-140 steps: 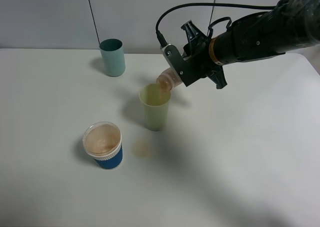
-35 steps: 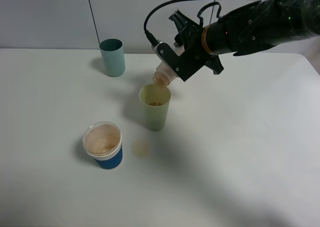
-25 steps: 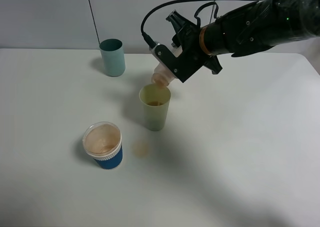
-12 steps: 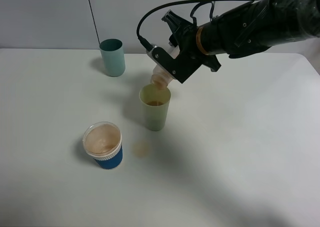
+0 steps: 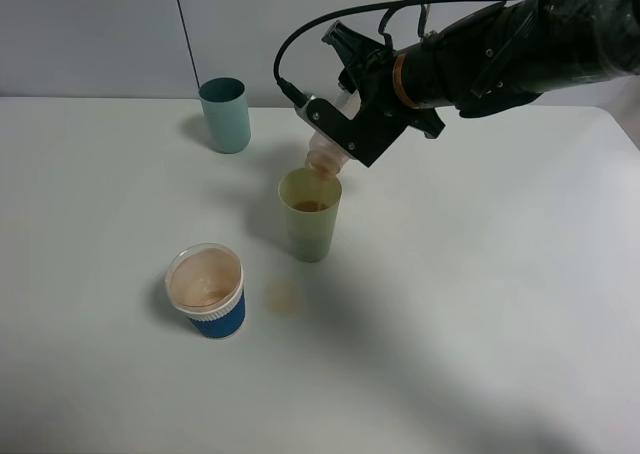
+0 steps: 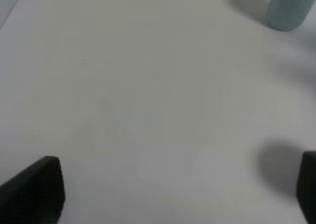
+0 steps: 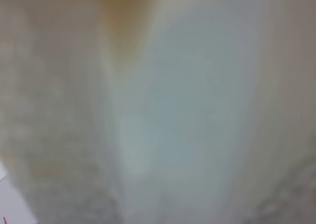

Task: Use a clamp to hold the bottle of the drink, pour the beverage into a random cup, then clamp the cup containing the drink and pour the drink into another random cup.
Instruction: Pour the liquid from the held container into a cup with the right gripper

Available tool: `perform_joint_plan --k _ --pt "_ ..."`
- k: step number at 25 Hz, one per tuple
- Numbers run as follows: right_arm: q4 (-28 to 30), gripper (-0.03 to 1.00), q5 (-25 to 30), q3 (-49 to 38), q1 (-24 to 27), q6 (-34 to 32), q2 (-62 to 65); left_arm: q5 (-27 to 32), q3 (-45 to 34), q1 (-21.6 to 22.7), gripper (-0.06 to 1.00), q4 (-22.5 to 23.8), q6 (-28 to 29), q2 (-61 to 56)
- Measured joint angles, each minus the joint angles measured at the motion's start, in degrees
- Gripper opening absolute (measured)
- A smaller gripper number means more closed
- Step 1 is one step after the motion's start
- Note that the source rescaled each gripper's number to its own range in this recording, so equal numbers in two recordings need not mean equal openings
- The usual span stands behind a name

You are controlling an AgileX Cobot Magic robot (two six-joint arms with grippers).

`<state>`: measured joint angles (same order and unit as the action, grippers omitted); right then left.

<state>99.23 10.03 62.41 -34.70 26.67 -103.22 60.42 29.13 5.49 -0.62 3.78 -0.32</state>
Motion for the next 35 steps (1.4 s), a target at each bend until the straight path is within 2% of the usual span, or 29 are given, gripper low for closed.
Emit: perform_joint_plan --k 21,35 --pt "0.41 0.01 -0.19 0.00 -1.46 -0.39 0.00 0.00 0.00 0.00 0.95 0.00 0.00 0.00" --pt "0.41 0.01 1.72 0.00 -2.39 -0.39 0.00 0.00 0.00 0.00 0.95 0.00 0.00 0.00"
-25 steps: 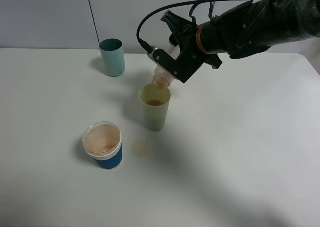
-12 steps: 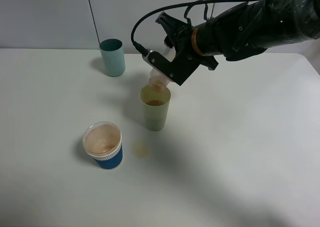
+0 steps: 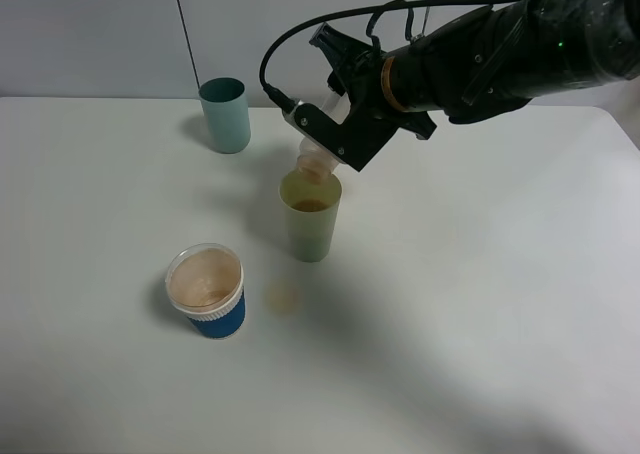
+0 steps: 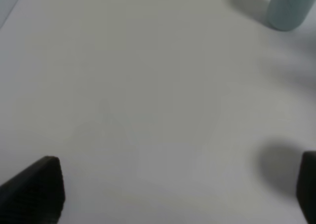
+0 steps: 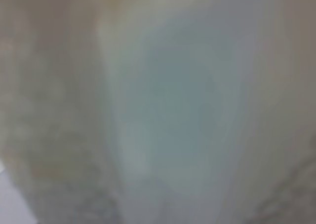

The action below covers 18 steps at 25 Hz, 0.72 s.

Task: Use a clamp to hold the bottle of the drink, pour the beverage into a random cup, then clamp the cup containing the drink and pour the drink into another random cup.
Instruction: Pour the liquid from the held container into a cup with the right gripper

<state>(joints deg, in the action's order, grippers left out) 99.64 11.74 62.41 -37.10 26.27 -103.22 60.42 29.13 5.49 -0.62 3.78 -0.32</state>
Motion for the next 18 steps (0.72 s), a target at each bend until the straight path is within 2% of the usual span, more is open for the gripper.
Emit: perform_joint_plan --k 9,18 --pt "0.00 0.01 0.00 0.00 0.00 0.32 0.00 0.00 0.00 0.00 0.95 0.00 0.00 0.00" --pt "0.00 0.01 0.00 0.00 0.00 5.13 0.00 0.00 0.00 0.00 0.95 0.00 0.00 0.00"
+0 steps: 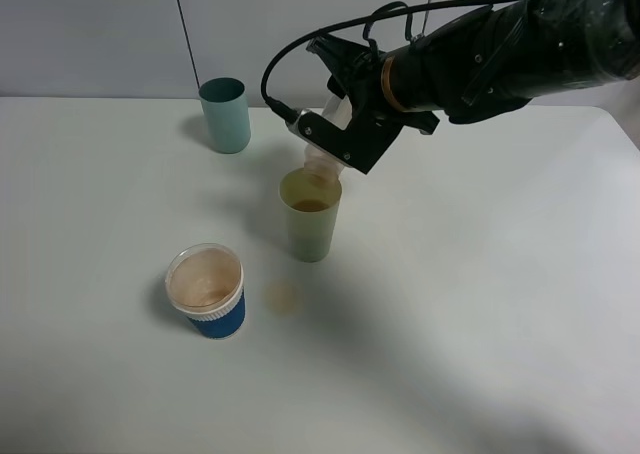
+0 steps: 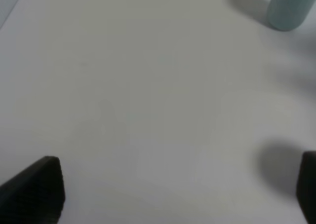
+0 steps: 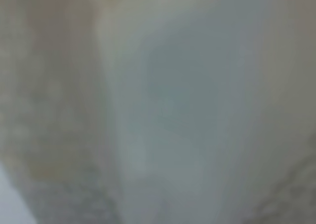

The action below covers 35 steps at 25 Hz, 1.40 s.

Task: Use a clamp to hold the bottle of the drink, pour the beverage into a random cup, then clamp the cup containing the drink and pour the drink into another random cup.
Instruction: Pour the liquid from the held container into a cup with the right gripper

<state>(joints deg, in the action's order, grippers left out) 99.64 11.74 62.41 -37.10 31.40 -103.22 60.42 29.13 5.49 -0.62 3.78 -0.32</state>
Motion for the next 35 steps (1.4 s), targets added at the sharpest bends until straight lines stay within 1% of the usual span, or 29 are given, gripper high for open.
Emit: perform_joint_plan --k 7,11,21,30,35 --pt "0.00 0.01 0.00 0.20 -0.41 0.55 0.00 0.00 0.00 0.00 0.95 0.00 0.00 0.00" --pt "0.00 0.01 -0.17 1.94 -1.39 0.55 0.02 0.00 0.00 0.00 0.95 0.00 0.00 0.00" --pt "0.00 0.01 -0.05 3.34 -1.69 0.69 0.28 0.00 0.00 0.00 0.95 0.00 0.00 0.00" --pt "0.00 0.01 -0.16 3.34 -1.69 4.95 0.28 0.00 0.00 0.00 0.95 0.00 0.00 0.00" --pt "0.00 0.01 -0.16 3.34 -1.69 5.37 0.28 0.00 0.00 0.00 0.95 0.00 0.00 0.00"
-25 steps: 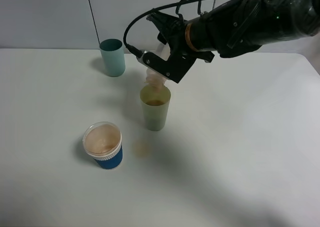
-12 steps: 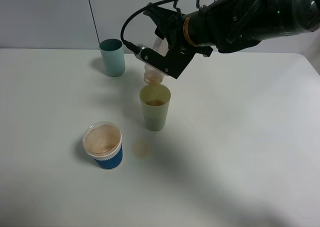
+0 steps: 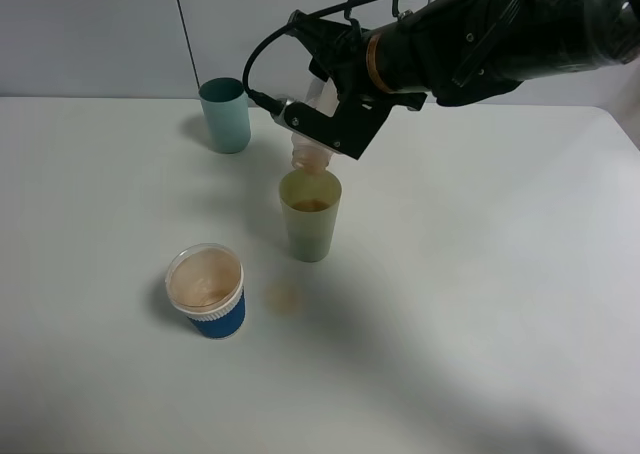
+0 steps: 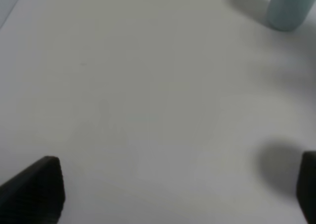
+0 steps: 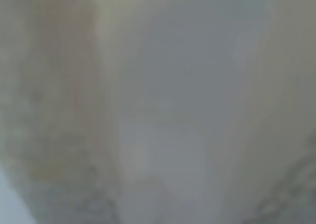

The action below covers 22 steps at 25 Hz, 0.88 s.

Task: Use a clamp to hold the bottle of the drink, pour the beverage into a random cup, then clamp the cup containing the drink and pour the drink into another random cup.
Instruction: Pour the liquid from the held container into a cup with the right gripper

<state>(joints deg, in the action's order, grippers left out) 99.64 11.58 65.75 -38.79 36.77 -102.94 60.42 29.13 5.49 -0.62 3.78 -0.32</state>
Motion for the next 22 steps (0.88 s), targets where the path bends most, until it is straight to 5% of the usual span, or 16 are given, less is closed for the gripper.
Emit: perform_joint_plan --k 22 --pt "0.00 0.01 -2.87 0.00 -0.04 2.54 0.00 0.00 0.00 0.00 0.95 0.00 0.00 0.00"
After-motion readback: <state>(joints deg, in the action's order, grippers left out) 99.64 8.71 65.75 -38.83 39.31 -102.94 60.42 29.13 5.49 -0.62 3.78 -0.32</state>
